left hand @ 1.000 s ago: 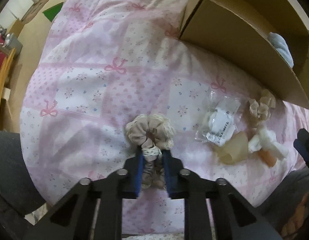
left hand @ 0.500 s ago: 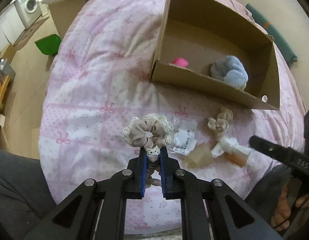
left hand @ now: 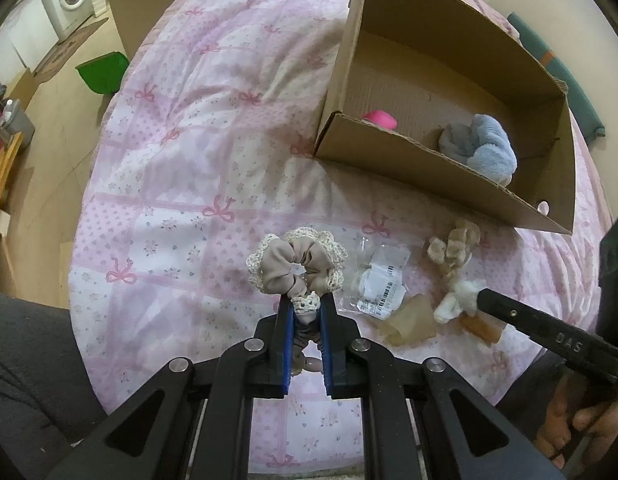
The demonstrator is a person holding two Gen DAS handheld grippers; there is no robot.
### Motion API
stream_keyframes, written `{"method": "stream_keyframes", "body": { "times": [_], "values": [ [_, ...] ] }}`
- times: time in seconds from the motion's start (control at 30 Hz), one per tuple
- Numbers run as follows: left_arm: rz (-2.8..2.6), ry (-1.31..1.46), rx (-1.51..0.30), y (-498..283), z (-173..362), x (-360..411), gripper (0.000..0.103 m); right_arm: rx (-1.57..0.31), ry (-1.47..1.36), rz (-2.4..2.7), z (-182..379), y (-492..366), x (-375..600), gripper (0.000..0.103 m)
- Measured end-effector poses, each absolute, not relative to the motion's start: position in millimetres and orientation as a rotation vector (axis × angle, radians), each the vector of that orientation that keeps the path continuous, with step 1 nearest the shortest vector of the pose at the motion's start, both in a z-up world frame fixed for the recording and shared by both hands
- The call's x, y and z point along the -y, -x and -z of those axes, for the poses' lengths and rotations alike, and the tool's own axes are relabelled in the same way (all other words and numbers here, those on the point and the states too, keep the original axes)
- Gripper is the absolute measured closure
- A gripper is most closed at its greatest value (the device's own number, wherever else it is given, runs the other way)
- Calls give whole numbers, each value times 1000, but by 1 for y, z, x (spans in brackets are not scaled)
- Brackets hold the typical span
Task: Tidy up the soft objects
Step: 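Grasp the beige lace scrunchie with the left gripper while the right grasps white socks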
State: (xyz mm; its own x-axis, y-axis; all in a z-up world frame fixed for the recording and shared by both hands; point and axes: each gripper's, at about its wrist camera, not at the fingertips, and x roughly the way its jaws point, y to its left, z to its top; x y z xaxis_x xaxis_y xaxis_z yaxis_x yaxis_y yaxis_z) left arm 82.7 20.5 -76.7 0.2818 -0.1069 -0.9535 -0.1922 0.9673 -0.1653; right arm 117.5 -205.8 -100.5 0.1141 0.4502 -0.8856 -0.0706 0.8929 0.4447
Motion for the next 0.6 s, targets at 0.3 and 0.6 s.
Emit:
{"method": "stream_keyframes", "body": {
  "times": [0.3, 0.6],
  "values": [
    [-67, 240, -1271, -79, 74, -19, 92, -1336, -336, -448, 76, -106, 211, 94],
    [-85, 272, -1201, -77, 61, -29, 92, -1281, -369, -470, 60, -93, 216, 94]
  ]
}}
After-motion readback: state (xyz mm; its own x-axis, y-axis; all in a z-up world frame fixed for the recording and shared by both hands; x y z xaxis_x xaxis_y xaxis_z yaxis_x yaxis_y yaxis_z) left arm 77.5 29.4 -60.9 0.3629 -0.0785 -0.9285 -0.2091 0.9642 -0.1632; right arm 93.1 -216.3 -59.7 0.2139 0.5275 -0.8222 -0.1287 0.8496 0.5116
